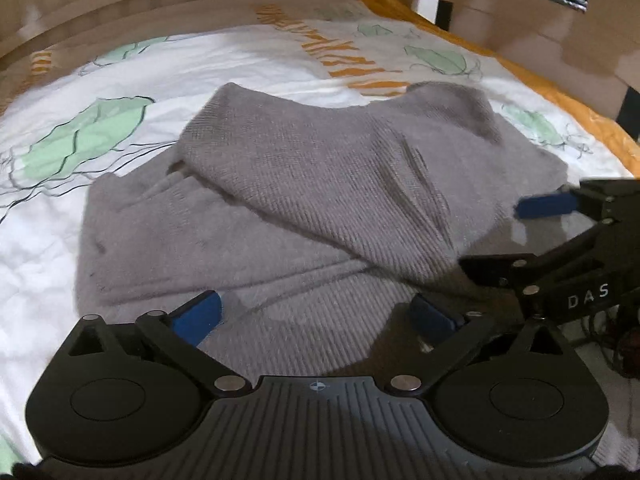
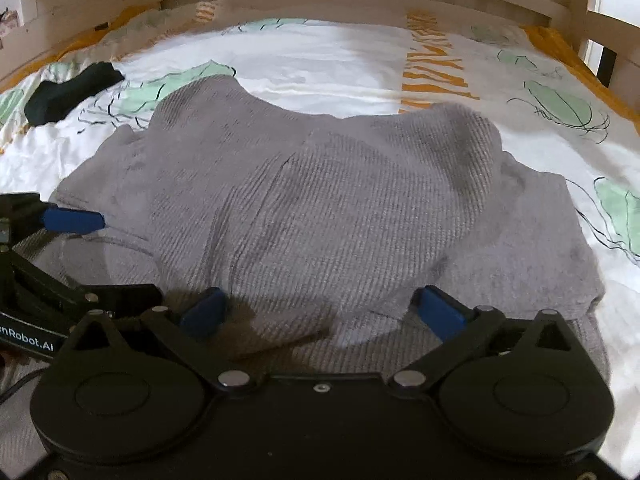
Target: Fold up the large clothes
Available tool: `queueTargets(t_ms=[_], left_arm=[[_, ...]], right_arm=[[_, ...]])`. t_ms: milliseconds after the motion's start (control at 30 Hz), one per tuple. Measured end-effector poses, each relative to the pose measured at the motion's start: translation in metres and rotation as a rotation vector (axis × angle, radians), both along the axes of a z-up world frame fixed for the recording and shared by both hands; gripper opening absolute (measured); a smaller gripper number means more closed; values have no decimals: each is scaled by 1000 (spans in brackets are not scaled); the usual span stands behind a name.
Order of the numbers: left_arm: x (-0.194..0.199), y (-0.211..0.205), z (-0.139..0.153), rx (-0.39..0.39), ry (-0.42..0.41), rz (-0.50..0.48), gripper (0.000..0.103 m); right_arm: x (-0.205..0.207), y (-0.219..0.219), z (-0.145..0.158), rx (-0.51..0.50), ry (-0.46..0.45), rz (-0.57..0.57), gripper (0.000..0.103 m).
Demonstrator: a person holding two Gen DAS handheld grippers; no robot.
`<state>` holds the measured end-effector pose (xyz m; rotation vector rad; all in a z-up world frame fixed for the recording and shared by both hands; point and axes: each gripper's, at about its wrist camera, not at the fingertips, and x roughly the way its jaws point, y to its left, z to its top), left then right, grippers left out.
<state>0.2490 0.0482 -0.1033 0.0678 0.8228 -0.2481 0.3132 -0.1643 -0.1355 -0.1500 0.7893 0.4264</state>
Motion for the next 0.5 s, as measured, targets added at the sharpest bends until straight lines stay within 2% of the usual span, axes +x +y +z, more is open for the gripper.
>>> queueTargets(t_ms=[67,133,333,500], left_arm=[[-11,7,3,-30,26,35,101],[-26,14,6,-49,34,62,93],[-80,38,24,-49,31,116,93],[-123,57,45,-112,7,167,93]], right_arm=[[-4,-7,2,26,42,-13,102],[-13,-18,5,65,78,-35,102],[-55,-46,27,145,115,-75,102],[-96,-72,51,282,138,-87,102]])
